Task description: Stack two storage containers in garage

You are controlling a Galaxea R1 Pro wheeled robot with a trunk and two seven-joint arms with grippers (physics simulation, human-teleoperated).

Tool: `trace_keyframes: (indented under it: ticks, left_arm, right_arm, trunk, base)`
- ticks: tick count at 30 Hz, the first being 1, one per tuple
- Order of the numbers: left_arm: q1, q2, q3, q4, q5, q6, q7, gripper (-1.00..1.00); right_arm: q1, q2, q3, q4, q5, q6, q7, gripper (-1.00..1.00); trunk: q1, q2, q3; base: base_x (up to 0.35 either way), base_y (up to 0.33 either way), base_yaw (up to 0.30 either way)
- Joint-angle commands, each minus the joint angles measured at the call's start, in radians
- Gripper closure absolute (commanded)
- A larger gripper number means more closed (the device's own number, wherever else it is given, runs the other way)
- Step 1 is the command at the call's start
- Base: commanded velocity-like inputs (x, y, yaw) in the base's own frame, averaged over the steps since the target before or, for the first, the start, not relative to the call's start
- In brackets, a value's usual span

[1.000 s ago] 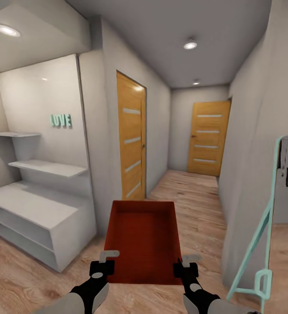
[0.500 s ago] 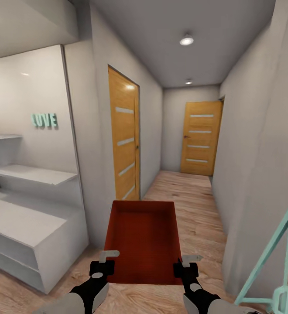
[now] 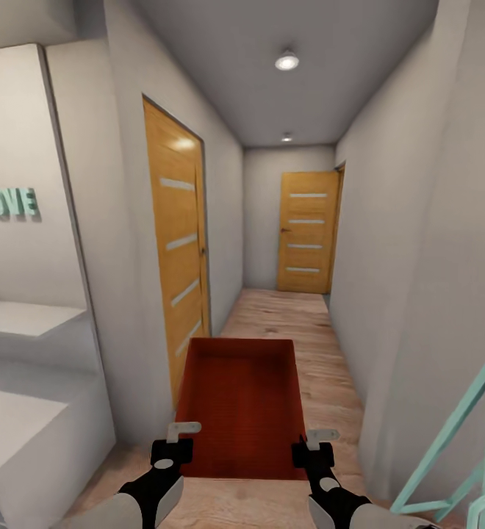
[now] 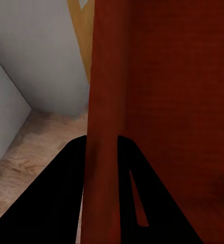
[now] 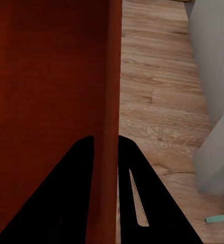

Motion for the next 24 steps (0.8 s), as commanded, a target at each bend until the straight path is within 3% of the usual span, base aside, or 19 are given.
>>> trace_keyframes:
  ticks: [1,12,24]
  left_arm:
    - [-0.001,0.0,0.054,-0.002,-0.006,-0.006,0.014,1.0]
    - [-0.001,0.0,0.054,-0.001,-0.006,-0.006,0.014,1.0]
    - [-0.001,0.0,0.055,-0.001,-0.003,-0.006,0.014,1.0]
  right_arm:
    - [-0.001,0.001,-0.016,0.001,0.005,0.002,0.0,1.0]
    - [0.0,0.001,-0.016,0.001,0.005,0.002,0.0,1.0]
    - [-0.001,0.001,-0.016,0.001,0.005,0.002,0.0,1.0]
  trunk:
    - [0.001,-0.001,-0.002]
    - [0.001,-0.001,-0.002]
    - [0.001,-0.001,-0.002]
  base:
    - [0.322,0.145,-0.282]
    - [0.321,0.115,-0.272]
    - [0.322,0.087,-0.016]
